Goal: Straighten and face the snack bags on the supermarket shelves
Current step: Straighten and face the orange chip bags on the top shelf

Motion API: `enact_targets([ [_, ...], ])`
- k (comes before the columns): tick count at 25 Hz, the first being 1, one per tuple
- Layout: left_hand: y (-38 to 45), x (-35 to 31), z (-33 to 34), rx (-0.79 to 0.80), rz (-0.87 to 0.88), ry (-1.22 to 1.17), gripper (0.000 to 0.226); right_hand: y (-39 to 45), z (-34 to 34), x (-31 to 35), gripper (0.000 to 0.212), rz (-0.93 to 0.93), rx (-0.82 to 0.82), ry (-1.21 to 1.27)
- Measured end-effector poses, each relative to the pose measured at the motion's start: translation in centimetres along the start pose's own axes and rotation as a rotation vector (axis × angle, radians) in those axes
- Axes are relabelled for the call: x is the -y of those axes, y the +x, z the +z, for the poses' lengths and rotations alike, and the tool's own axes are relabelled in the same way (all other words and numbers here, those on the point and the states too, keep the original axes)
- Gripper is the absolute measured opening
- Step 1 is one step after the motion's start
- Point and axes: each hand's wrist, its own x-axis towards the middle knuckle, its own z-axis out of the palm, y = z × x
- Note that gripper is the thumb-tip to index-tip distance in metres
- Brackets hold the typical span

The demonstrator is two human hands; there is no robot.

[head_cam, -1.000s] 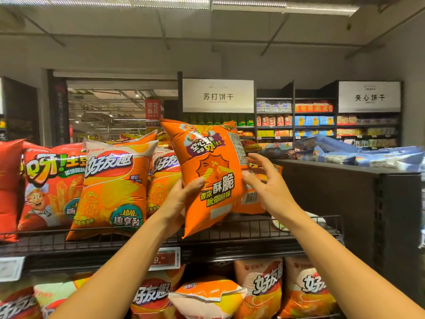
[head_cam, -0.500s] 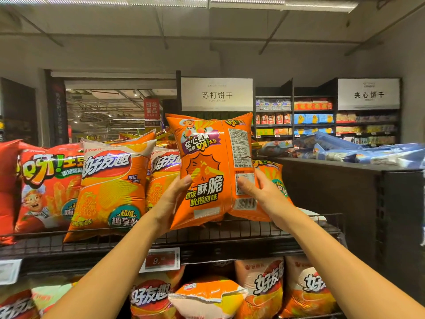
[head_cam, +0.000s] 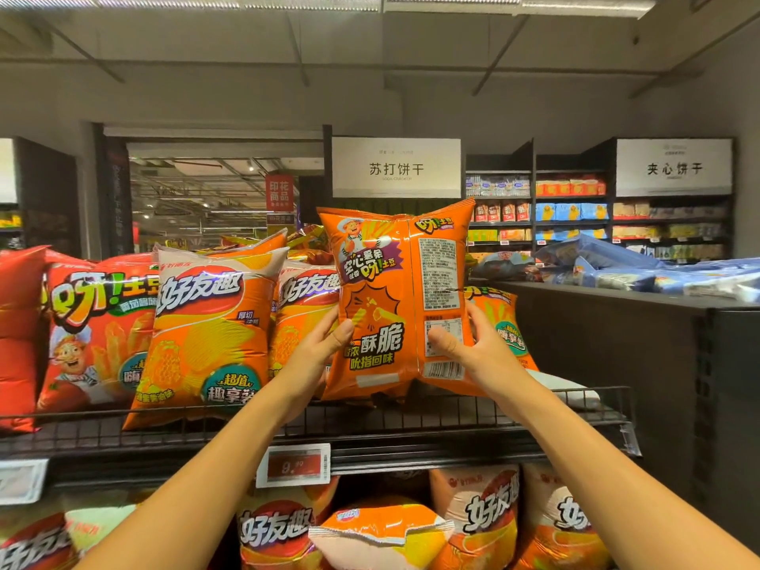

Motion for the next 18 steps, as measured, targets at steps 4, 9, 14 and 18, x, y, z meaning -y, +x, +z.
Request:
enact_targets([
  [4,-0.3,-0.4,0.0,-0.044,0.001,0.01,0.09,0.1,-0.5,-0.1,0.081,0.0,0.047,0.01],
  [9,-1.1,-1.7,0.7,-0.104,0.092,0.143,0.121,0.5,-1.1,-0.5,0.076,-0.012,0.067,-0.062],
  [14,-1.6,-2.9,2.3,-0.162,0.205,0.241,0.091,0.8,-1.9,-0.7,0.113,-0.051,0.053,0.032],
  [18,-1.5,-3.8,3.2,-0.135,0.249,0.42,0.111,1.9,-2.8,-0.8,0.109,-0.012,-0.064,0.21],
])
